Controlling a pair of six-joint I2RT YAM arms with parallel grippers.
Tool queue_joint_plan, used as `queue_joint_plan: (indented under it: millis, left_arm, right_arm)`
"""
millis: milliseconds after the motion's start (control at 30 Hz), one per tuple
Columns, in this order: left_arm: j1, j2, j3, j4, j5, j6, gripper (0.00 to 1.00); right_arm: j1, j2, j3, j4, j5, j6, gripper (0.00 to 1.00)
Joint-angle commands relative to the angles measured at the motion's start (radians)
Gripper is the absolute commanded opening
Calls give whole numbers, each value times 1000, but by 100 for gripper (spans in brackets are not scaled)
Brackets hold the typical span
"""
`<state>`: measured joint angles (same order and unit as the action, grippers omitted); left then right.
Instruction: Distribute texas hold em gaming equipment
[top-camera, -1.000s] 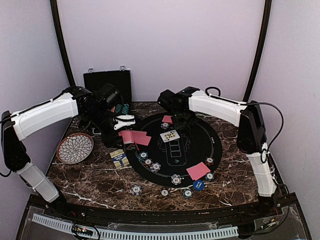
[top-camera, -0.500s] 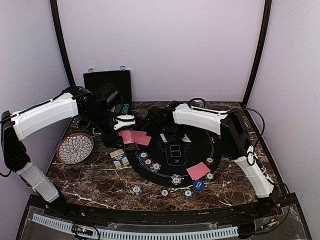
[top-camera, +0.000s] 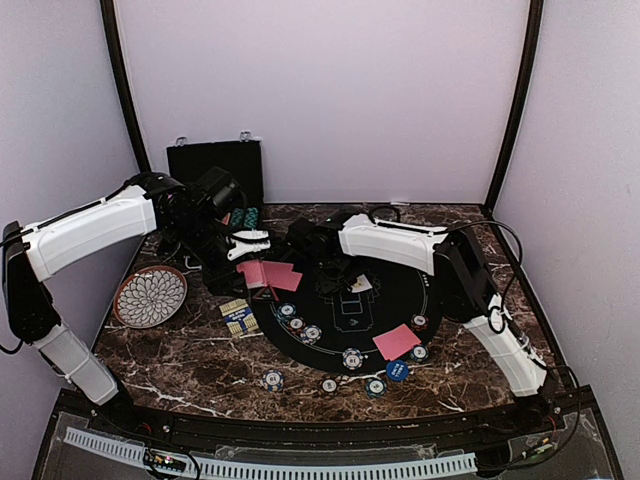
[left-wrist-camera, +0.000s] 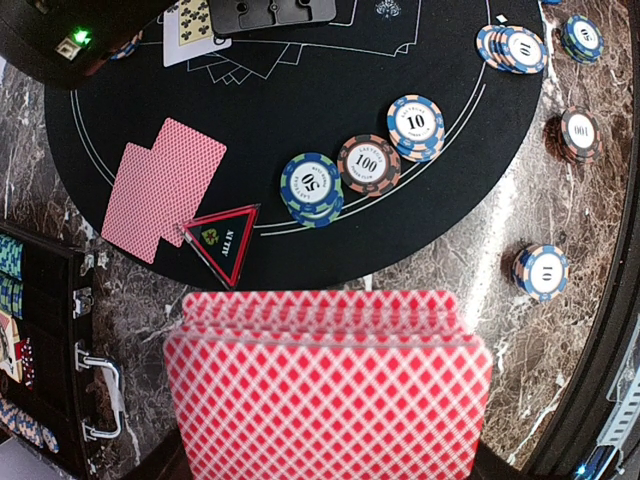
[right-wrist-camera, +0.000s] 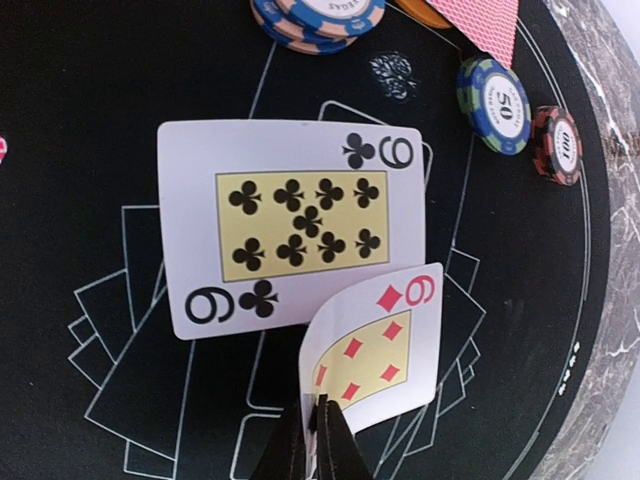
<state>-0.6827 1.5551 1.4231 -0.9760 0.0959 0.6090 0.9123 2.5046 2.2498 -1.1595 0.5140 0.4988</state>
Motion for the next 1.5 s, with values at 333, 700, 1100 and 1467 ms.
queue_joint_plan:
  millis: [333,700,1100,1467]
  left_arm:
    - [4,-34,9,-16,10,3,0]
    - [3,-41,2,-21,14,5,0]
    - [4,-43,3,-21,13,3,0]
    - [3,-33,27,-18,20,2,0]
  right_arm:
    - [-12,29,61,91,-102,18,12]
    - [-37,-1,16,149,-198,35,35]
    - [-91,-267,-246,387,-438,101,58]
    - [-101,-590,-628,773,-807,254,76]
